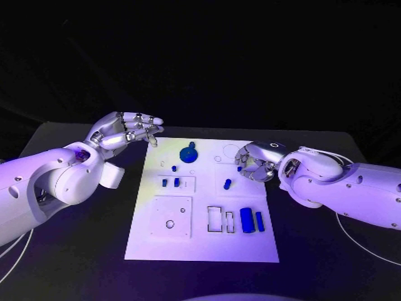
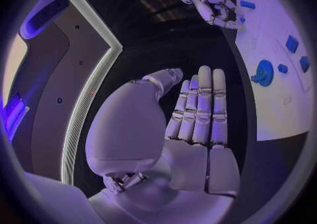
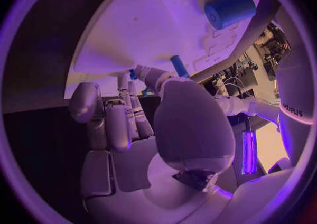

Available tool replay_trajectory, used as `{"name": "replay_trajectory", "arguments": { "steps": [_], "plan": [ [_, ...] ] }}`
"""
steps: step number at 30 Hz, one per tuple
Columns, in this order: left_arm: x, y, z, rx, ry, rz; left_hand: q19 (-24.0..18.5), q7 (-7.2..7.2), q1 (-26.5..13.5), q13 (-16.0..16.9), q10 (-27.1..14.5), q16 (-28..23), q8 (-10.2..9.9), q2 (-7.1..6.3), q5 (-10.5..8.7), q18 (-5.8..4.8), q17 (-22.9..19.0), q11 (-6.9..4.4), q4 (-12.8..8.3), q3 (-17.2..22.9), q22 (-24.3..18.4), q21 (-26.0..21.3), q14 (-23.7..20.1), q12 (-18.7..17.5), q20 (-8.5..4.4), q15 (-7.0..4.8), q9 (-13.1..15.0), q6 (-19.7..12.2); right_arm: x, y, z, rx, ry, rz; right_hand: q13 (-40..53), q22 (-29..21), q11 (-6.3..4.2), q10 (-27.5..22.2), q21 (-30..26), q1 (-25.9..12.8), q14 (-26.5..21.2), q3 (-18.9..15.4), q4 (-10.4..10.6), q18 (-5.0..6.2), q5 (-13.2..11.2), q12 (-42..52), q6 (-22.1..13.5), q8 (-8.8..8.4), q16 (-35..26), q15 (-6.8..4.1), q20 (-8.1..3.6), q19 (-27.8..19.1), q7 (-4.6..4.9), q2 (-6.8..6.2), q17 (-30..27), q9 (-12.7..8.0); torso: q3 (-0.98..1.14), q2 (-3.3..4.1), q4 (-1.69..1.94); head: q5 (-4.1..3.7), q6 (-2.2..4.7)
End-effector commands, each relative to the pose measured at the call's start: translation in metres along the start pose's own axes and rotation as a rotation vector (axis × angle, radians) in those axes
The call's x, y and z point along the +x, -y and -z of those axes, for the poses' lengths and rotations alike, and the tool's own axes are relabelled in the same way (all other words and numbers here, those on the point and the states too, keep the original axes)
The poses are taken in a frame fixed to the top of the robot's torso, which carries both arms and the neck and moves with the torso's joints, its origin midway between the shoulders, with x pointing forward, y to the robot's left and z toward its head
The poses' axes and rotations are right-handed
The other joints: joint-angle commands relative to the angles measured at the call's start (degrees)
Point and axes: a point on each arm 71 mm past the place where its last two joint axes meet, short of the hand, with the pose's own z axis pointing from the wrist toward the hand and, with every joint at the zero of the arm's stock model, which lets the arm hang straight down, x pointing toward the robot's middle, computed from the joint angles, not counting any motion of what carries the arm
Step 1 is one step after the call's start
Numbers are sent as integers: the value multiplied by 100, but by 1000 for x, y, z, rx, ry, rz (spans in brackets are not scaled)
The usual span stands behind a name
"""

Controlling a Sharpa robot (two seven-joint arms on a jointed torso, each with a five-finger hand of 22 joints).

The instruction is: Assemble the parts on the task board

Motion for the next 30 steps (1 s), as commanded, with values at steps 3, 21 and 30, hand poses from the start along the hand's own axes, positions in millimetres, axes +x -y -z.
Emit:
{"name": "replay_trajectory", "arguments": {
  "steps": [3,21,30],
  "plan": [
    [-1,2,0,20,17,17,-40,36,-39,-5,10,-16,-15,-17,-1,60,-5,41,-2,-47,-9,-33,-30,-26,10,12,-5,-5,5,0,0,18,-33,61,-34,67,-18,113,98,-11,198,25,-56,-80,-25,-3,101,1,53,-11,0,84,-15,51,28,-12,13,2,-10,14,-17],
    [-3,1,1,10,28,13,-29,67,2,-23,-81,-93,-42,-17,-4,59,-3,77,-43,-61,-27,-62,-27,-83,22,37,-22,-40,14,-7,-1,16,-46,94,-105,384,-192,614,494,-9,225,144,-152,-156,-265,93,564,162,123,-155,-108,288,-184,309,105,-6,11,1,-10,13,-49],
    [-3,1,1,5,28,13,-40,86,38,-37,-171,-155,-42,0,4,56,1,102,-79,-67,-31,-76,-43,-125,32,55,-28,-42,17,-10,-3,18,-54,107,-110,400,-194,618,511,-40,223,127,-156,-160,-282,83,559,153,119,-161,-117,297,-184,277,96,-12,9,-2,-8,7,-65]
  ]
}}
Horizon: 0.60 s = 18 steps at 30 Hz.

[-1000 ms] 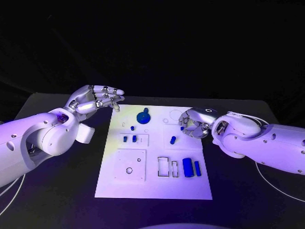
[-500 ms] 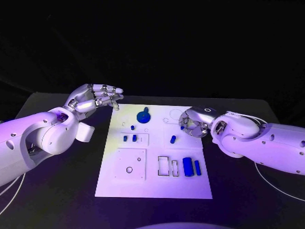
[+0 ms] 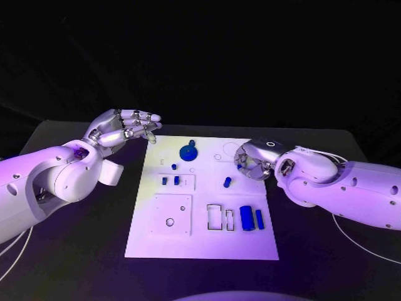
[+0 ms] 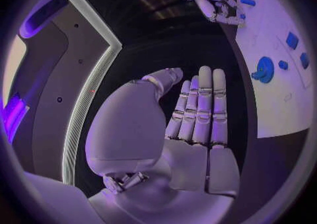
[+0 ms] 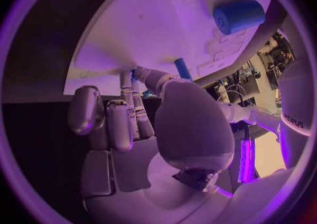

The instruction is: Assemble the parts on the task board

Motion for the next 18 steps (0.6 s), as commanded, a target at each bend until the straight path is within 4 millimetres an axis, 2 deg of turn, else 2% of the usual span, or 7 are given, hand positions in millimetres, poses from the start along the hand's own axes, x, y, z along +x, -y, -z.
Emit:
{"name": "replay_trajectory", "arguments": {
  "steps": [1,10,16,18],
  "plan": [
    [1,1,0,5,4,7,-23,47,39,-9,-45,-28,-20,1,3,57,0,13,-26,-15,-9,-33,-26,-29,13,36,-7,-1,13,-3,2,6,-66,30,-11,124,7,34,34,-15,211,-13,-19,-67,-43,-3,15,5,29,-46,-3,45,-7,17,-11,1,-2,-1,2,-3,-9],
    [1,1,0,2,4,5,-35,59,44,-12,-76,-52,-27,3,3,55,3,25,-36,-23,-11,-42,-36,-41,20,46,-13,-18,13,-4,1,14,-60,49,-19,154,11,31,70,-49,209,-17,-17,-78,-60,-21,-3,-14,25,-42,-6,63,-2,-3,-21,-12,-2,-4,0,-3,-22],
    [0,1,0,0,5,4,-39,61,51,-12,-83,-60,-27,11,5,55,4,27,-41,-21,-11,-45,-40,-43,21,48,-14,-18,11,-5,2,22,-16,50,10,260,-59,181,201,75,219,137,-106,-102,-197,21,178,71,33,-100,-50,138,-69,189,-28,17,1,-7,3,-5,-17],
    [0,0,0,-1,5,3,-39,61,51,-12,-83,-60,-27,11,5,55,4,27,-41,-21,-11,-45,-40,-43,21,48,-14,-18,10,-5,2,22,-7,48,13,275,-64,194,220,85,219,151,-117,-106,-201,23,194,80,31,-105,-55,149,-74,206,-35,22,-1,-6,2,-4,-18]
  ]
}}
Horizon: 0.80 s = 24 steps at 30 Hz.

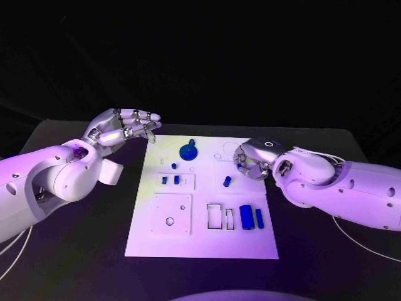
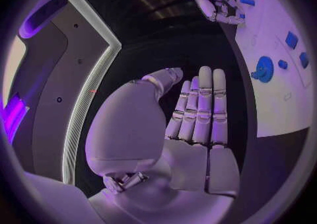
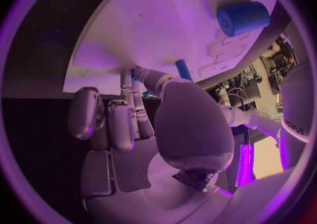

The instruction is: Assemble the parts on the task board

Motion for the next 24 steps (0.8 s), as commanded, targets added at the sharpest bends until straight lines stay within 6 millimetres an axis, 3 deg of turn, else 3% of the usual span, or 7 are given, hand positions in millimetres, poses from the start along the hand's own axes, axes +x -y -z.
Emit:
{"name": "replay_trajectory", "arguments": {
  "steps": [1,24],
  "plan": [
    [1,1,0,3,2,4,-18,40,51,-6,-43,-38,-27,11,5,56,3,-13,-25,-5,-7,-22,-19,-16,0,27,-9,2,7,-1,2,11,-15,16,18,286,-17,53,32,52,220,51,-16,-109,-23,25,52,46,30,-48,4,50,-6,104,-12,24,2,1,0,2,4],
    [-2,-1,-1,-1,12,0,-25,45,54,-5,-48,-51,-24,21,4,55,6,-9,-29,-8,-7,-26,-24,-15,4,32,-10,5,-10,-6,13,-24,101,-33,25,334,-26,83,101,51,223,60,-35,-125,-35,29,82,66,31,-56,-5,87,-15,114,-16,36,0,-17,-5,21,30]
  ]
}}
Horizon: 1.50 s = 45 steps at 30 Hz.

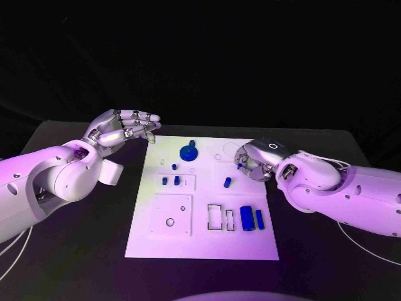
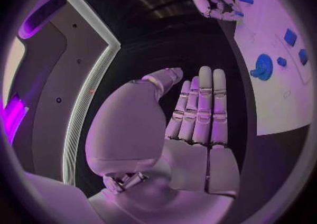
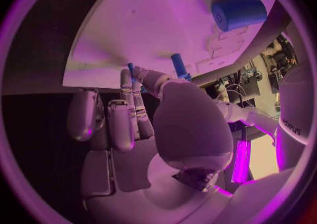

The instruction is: Assemble the parts on the task board

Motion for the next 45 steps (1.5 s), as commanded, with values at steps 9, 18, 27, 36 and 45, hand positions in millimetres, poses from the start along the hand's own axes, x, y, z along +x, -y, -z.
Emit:
{"name": "replay_trajectory", "arguments": {
  "steps": [9,18,27,36,45],
  "plan": [
    [0,-1,-1,1,4,4,-28,47,52,-6,-50,-29,-24,21,4,54,6,-8,-28,-11,-8,-28,-28,-15,5,34,-6,4,-18,-16,7,-52,65,-34,-6,347,-21,32,45,-17,224,29,-10,-68,-13,-22,30,21,34,-57,-8,58,0,30,2,12,-5,-3,2,43,42],
    [1,-3,-3,-3,4,9,-33,50,49,-6,-53,-35,-24,22,4,53,6,-5,-28,-14,-9,-31,-31,-16,8,36,-7,3,-29,-63,12,-174,102,-101,-5,366,-23,36,72,-15,224,34,-18,-74,-10,-24,33,24,33,-60,-10,72,-1,29,-2,14,-2,-5,12,189,91],
    [4,-5,-5,-7,-1,16,-38,52,48,-5,-56,-42,-24,26,4,52,8,-3,-28,-16,-10,-35,-35,-15,10,39,-8,1,-27,-109,7,-290,99,-169,-5,370,-24,37,78,-12,225,38,-23,-75,-6,-26,33,24,34,-61,-12,75,-1,31,-1,15,-17,0,20,424,81],
    [9,-6,-9,-6,-6,21,-44,55,44,-4,-58,-49,-25,31,4,51,9,-1,-26,-20,-12,-39,-38,-14,13,43,-10,-1,-2,-140,2,-354,35,-213,-5,365,-22,36,69,-12,222,41,-25,-73,0,-28,31,23,26,-61,-13,71,2,35,-18,15,-20,3,27,670,51],
    [13,-6,-11,-6,-13,24,-47,56,41,-4,-58,-52,-25,32,3,51,10,0,-24,-22,-12,-41,-40,-13,15,44,-10,-2,24,-148,-4,-357,-29,-215,-5,370,-21,35,75,-12,224,46,-28,-74,6,-31,28,22,30,-61,-14,74,4,41,-10,15,-15,16,4,891,-28]
  ]
}}
